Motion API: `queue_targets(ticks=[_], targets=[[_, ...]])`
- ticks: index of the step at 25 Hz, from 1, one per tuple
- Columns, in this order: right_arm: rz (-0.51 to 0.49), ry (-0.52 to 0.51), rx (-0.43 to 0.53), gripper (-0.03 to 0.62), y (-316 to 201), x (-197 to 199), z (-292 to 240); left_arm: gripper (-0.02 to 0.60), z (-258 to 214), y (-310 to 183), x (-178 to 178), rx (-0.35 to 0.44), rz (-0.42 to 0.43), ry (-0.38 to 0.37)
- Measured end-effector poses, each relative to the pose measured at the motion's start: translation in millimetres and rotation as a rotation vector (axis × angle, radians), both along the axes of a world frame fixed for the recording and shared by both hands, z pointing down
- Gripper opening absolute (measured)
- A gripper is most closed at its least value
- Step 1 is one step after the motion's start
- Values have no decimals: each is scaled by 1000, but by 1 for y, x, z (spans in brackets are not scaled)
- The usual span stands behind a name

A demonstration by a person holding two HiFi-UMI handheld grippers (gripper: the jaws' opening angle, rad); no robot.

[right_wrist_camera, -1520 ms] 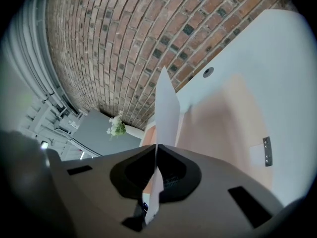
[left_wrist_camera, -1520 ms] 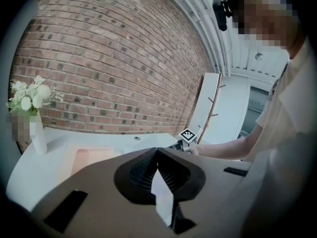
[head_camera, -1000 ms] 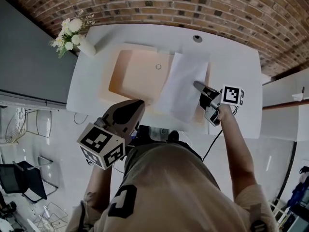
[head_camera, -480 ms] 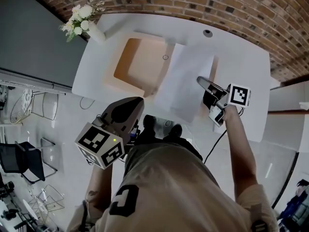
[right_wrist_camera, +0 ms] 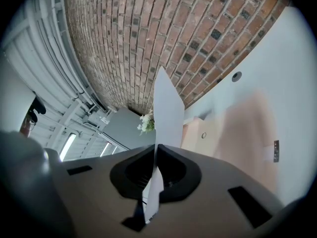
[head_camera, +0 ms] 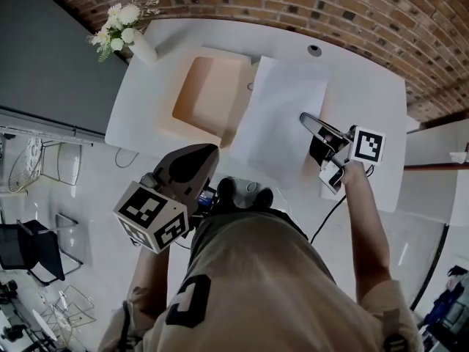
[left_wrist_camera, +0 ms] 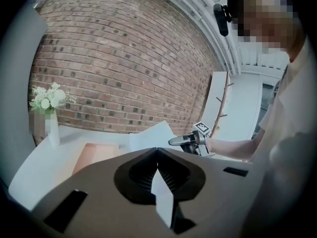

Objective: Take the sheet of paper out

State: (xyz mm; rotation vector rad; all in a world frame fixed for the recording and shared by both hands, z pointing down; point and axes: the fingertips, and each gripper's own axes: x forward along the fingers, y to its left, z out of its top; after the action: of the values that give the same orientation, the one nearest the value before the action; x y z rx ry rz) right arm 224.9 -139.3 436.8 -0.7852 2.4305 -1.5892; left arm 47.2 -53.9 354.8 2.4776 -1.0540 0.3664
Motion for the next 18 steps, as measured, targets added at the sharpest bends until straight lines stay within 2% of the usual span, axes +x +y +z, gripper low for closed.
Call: queue_targets(ticks=[12, 18], targets=[[65, 55, 21, 25, -4, -10, -10, 14, 2, -16, -17, -9, 62, 39], [53, 66, 35, 25, -5, -19, -15, 14, 6, -21, -20, -16, 78, 48]])
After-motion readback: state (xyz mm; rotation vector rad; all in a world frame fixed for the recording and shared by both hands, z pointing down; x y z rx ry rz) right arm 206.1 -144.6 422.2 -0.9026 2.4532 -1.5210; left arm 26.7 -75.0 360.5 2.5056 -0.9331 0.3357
